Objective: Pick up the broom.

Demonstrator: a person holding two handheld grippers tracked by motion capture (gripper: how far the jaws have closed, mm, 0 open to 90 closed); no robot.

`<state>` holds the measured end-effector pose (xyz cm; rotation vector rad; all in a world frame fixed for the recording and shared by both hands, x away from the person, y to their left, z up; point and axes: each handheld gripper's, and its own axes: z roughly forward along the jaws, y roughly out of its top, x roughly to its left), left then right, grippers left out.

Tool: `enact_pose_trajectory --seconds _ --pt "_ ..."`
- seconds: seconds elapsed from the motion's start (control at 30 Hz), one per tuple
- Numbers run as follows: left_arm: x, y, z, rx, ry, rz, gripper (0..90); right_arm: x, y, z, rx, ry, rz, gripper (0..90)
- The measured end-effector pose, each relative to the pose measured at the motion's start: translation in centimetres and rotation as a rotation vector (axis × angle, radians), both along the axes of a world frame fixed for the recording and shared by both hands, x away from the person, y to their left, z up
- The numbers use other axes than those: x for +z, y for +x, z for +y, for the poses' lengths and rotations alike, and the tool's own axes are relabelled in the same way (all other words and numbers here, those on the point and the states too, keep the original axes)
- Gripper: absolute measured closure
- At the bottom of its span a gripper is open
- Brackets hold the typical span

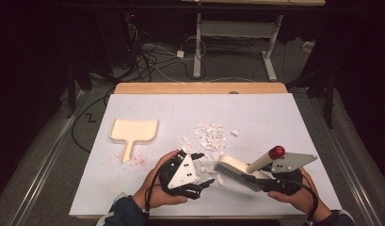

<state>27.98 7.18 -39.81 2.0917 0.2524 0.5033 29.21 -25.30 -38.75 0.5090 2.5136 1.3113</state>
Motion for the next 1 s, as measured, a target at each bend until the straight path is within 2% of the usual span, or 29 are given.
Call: enact_pose_trajectory --seconds 0.03,0.07,0.1,0.13,0.17,0.23,0.27,0.3,0.33,0.4,0.43,0.53,0.57,0.6,0.73,0.8,1.0 --pt "0.0 0.0 0.6 0.025 -0.005 -0.010 22.5 0.0 0.0 0.0 0.000 0.000 0.000 67.7" --pt "-0.1 0.0 1.3 0.055 -0.007 -0.019 21.4 0.4 0.2 -0.8 -0.054 0.010 -0.015 67.7" --pt "-0.2 0.1 1.9 0.078 -0.007 -0.022 20.3 0.6 0.3 -1.1 -0.077 0.016 -0.017 67.7" --pt "-0.4 0.1 2.4 0.092 -0.004 -0.024 20.3 0.6 0.3 -1.1 -0.077 0.016 -0.017 67.7" --pt "-0.6 0.1 3.1 0.118 0.003 -0.032 18.1 0.8 0.5 -1.8 -0.115 0.031 -0.021 67.7" --pt "-1.1 0.1 4.3 0.154 0.000 -0.029 18.1 1.0 0.6 -2.1 -0.130 0.038 -0.024 67.7" --pt "-1.3 0.0 4.9 0.174 0.006 -0.031 17.8 1.1 0.7 -2.4 -0.147 0.045 -0.029 67.7" --pt "-2.0 0.0 5.9 0.221 0.029 -0.041 17.1 1.2 0.9 -2.9 -0.177 0.048 -0.028 67.7" --pt "-2.0 0.0 5.9 0.221 0.029 -0.041 17.1 1.3 1.0 -3.2 -0.192 0.051 -0.032 67.7" --pt "-2.6 -0.1 6.7 0.255 0.041 -0.042 17.0 1.4 1.0 -3.4 -0.208 0.050 -0.036 67.8" --pt "-3.1 -0.2 7.2 0.278 0.047 -0.045 16.9 1.5 1.1 -3.7 -0.236 0.043 -0.053 67.7" --pt "-4.1 -0.3 8.3 0.326 0.065 -0.042 16.5 1.5 1.3 -4.3 -0.271 0.049 -0.054 67.8" --pt "-4.4 -0.4 8.7 0.339 0.071 -0.038 16.5 1.5 1.3 -4.3 -0.271 0.049 -0.054 67.8" --pt "-4.6 -0.5 9.0 0.351 0.078 -0.036 16.5 1.5 1.5 -4.6 -0.304 0.042 -0.061 67.8" --pt "-5.7 -1.0 10.2 0.397 0.089 -0.020 16.5 1.4 1.9 -5.1 -0.330 0.043 -0.058 67.8" --pt "-6.2 -1.4 10.8 0.405 0.088 -0.003 16.5 1.2 2.2 -5.4 -0.365 0.026 -0.057 67.8" --pt "-7.3 -2.2 11.6 0.425 0.106 0.031 16.5 0.7 3.2 -5.7 -0.400 0.012 -0.053 67.8"
